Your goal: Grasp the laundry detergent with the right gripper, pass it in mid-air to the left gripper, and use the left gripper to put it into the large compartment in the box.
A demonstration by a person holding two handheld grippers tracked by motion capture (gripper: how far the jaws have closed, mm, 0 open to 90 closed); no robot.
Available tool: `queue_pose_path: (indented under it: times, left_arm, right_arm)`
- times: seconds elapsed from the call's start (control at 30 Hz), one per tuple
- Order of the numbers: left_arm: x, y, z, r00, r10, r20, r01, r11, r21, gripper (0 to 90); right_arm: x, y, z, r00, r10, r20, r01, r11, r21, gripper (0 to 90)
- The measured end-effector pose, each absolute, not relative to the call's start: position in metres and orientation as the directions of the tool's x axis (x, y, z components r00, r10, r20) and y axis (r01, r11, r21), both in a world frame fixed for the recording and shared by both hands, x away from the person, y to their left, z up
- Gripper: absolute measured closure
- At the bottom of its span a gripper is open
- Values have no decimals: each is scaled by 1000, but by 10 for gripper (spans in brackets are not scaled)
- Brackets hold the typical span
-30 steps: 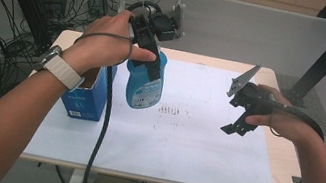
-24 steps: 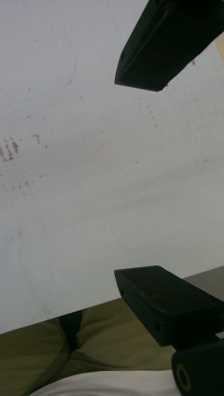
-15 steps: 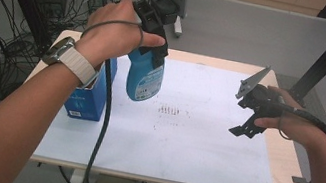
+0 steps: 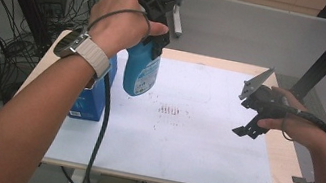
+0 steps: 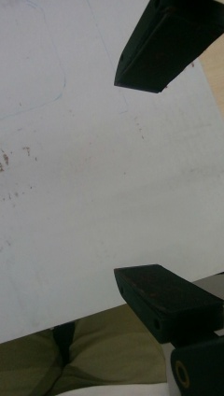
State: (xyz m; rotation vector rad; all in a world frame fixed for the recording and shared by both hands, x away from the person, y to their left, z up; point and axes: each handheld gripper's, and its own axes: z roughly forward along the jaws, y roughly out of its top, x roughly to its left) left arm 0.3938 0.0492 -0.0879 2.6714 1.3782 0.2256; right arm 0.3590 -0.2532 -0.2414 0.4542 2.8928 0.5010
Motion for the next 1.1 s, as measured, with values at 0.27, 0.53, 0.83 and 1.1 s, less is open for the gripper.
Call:
queue_pose_path:
  times: [0.27,0.53,0.83,1.1]
  left_arm:
    - [401,59,-83,487,870,72,853,-492,173,375]
    - [408,69,-74,436,897,69,878,-441,188,375]
    - [412,80,-64,368,928,63,905,-373,206,375]
    - [415,91,-51,309,949,67,926,-316,205,375]
  right_arm:
    - [362,-253,-243,-935,329,-130,271,902,335,78]
    - [365,-254,-243,-938,324,-126,269,906,328,79]
    - [368,-257,-246,-936,326,-130,272,909,316,88]
    - [368,-263,-242,-932,336,-137,279,906,319,89]
